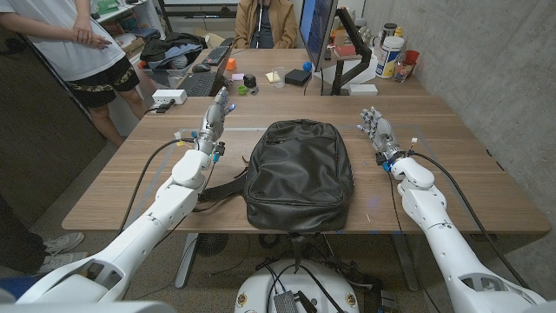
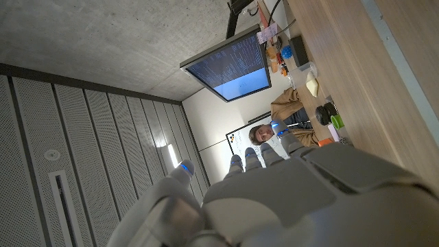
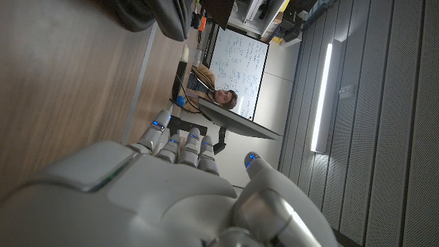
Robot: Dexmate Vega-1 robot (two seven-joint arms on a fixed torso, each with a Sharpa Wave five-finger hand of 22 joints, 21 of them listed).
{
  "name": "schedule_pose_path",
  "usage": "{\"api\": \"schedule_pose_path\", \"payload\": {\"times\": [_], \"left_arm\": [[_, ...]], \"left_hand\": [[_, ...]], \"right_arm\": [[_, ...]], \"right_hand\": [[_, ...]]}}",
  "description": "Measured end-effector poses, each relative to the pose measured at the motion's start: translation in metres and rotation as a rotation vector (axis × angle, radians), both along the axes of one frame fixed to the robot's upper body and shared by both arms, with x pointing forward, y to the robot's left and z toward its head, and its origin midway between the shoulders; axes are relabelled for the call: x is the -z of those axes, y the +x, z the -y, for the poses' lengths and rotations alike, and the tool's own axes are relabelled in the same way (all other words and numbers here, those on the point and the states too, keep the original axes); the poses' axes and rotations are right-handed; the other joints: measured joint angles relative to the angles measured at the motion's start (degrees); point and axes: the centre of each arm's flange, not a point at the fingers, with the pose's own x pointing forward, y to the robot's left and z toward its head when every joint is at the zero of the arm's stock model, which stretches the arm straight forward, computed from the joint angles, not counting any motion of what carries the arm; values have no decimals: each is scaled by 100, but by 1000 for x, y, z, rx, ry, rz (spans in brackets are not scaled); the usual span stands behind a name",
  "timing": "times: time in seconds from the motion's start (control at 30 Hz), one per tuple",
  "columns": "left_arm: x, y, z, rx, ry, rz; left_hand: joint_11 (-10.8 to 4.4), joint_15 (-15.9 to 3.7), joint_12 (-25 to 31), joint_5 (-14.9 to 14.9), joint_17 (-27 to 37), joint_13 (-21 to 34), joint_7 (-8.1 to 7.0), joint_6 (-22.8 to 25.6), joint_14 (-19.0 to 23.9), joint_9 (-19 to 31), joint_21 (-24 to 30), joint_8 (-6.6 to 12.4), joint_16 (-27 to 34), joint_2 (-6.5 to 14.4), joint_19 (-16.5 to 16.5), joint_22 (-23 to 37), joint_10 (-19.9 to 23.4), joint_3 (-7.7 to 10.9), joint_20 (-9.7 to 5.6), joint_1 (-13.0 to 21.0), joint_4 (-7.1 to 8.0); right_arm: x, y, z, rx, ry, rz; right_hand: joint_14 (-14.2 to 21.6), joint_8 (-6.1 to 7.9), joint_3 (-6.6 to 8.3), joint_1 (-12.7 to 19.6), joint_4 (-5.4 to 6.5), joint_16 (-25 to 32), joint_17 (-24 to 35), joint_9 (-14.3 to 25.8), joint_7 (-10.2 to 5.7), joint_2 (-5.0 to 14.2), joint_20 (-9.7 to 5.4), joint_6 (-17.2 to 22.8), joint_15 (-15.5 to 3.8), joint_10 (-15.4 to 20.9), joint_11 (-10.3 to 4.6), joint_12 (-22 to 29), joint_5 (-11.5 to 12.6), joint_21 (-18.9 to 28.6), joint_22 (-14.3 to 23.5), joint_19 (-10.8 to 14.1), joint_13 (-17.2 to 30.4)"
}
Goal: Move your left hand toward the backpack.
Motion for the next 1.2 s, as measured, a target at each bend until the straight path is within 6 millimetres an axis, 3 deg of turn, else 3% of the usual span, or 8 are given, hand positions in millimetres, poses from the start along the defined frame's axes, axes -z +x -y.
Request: {"api": "schedule_pose_path", "payload": {"times": [1.2], "left_arm": [[-20, -13, 3, -32, 74, 55]], "left_hand": [[30, 0, -28, 0, 0, 0, -52, -11, 0, 0, -84, -24, -34, 0, 0, 0, -30, 48, 0, 0, -1]], "right_arm": [[3, -2, -1, -5, 0, -1]], "right_hand": [[0, 0, 0, 0, 0, 0, 1, 0, 1, 0, 0, 42, 0, -1, 0, 0, 0, -123, -1, 0, 0]]}}
